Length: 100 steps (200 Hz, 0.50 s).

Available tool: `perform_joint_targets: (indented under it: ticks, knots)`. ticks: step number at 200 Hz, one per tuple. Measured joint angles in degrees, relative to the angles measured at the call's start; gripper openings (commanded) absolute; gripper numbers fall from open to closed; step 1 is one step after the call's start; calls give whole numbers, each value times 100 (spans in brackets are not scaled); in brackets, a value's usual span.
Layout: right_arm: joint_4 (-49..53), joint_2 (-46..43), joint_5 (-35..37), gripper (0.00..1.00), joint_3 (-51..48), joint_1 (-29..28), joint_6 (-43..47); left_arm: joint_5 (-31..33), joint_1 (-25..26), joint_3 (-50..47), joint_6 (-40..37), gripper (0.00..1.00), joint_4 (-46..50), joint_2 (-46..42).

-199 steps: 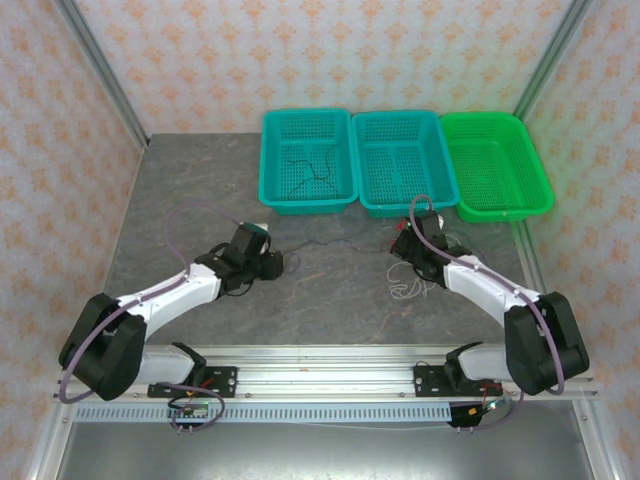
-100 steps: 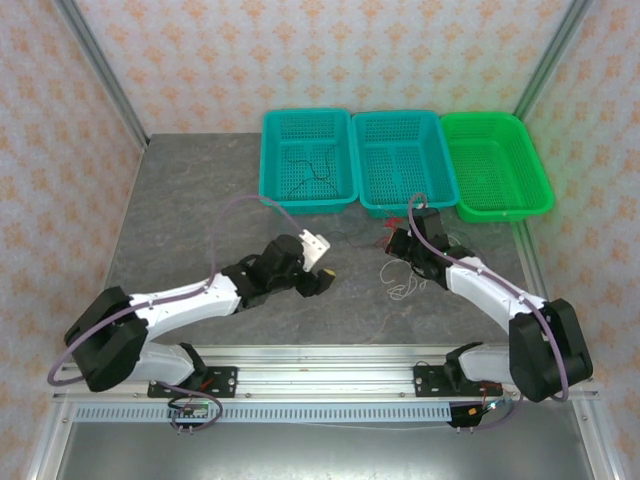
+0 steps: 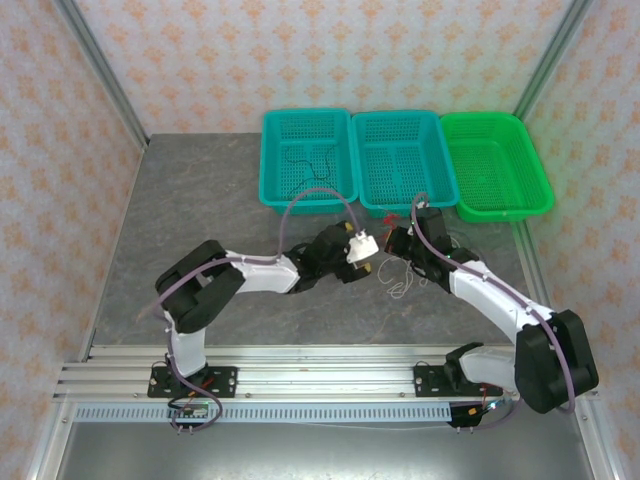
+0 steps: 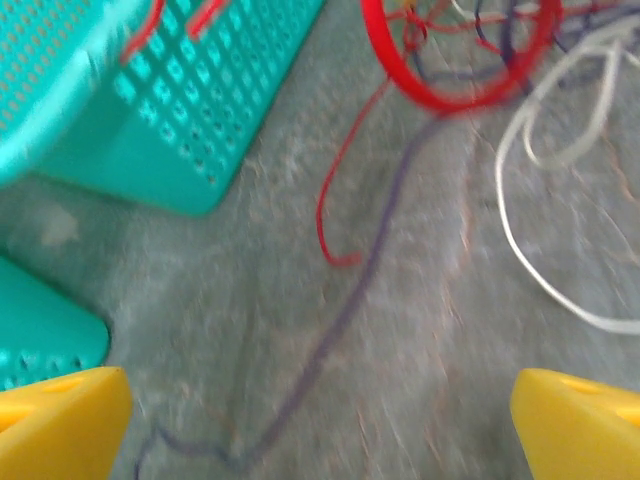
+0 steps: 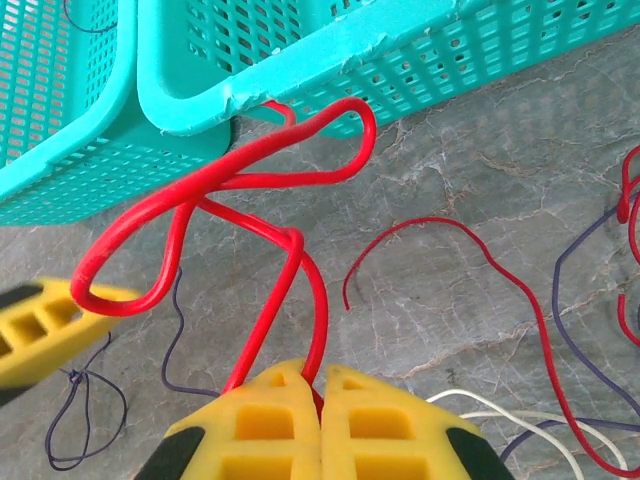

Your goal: Untangle the cables

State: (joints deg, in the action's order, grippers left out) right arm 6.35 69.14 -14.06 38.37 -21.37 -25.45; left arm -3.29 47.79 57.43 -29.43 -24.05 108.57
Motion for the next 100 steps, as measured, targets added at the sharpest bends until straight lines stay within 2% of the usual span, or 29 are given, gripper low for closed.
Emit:
perform_joint_targets:
  ticks: [14,26,71,84,100]
  knots:
    - [0,0,-26,0,0,0,0,63,-4,234,-81,92,-190,256]
    - [2,-26,-42,0,-2,0,0,66,-17,407,-136,82,-249,437]
    - [26,-299,127,0,-24,-11,-37,-87,-131,640,-142,16,-249,656]
    - [26,-356,240,0,-33,-15,-44,-136,-146,627,-74,1,-243,656]
    - [33,-376,446,0,-50,-13,-79,-229,-184,531,20,0,-243,605]
